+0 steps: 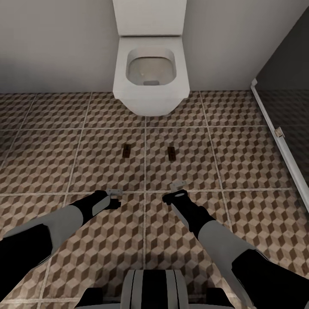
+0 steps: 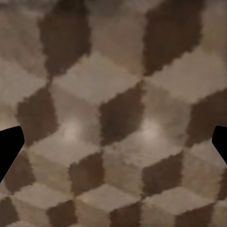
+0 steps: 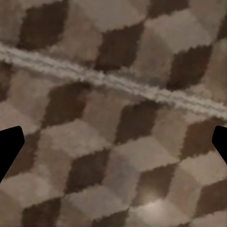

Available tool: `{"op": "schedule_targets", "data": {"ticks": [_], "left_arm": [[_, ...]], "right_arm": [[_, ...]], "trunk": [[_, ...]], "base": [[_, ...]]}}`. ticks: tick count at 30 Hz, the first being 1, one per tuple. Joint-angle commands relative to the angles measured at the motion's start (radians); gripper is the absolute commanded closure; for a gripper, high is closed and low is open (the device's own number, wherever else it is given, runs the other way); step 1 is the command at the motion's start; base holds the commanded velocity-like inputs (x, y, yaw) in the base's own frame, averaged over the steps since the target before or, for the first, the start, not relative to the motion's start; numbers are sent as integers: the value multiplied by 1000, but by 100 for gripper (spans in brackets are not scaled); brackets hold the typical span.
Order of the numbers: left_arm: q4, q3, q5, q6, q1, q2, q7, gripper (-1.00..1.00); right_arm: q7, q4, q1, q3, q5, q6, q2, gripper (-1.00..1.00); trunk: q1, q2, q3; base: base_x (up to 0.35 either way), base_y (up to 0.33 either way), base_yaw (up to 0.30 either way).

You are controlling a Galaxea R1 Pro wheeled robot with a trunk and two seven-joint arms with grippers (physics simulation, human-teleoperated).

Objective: Take the four mousetraps from the cabinet in the bathroom and place them on the bathroom floor. Make sure all four end up on the same floor surface, and ensure that at least two of them are either under or directly next to the same bathroom sink.

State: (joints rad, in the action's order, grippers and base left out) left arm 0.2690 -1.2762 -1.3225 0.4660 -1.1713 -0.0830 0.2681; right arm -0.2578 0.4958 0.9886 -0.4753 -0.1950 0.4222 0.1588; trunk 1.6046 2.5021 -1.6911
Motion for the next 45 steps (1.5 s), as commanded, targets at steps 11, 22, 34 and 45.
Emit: {"op": "schedule_targets", "data": {"ticks": [11, 22, 34, 45], "left_arm": [[4, -6, -10, 2, -1, -1, 9, -100], [4, -6, -10, 2, -1, -1, 8, -100], [5, -6, -10, 2, -1, -1, 7, -100], [4, -6, -11, 2, -1, -3, 7, -100]], "right_arm": [[-9, 1, 1, -8, -11, 4, -1, -100], [-8, 1, 1, -8, -11, 3, -1, -100], [-8, 0, 1, -10, -11, -44, -1, -100], [-8, 0, 1, -11, -11, -53, -1, -100]], "trunk": [[0, 0, -1], [0, 0, -1], [0, 0, -1], [0, 0, -1]], "base": [[0, 0, 0], [0, 0, 0], [0, 0, 0], [0, 0, 0]]}}
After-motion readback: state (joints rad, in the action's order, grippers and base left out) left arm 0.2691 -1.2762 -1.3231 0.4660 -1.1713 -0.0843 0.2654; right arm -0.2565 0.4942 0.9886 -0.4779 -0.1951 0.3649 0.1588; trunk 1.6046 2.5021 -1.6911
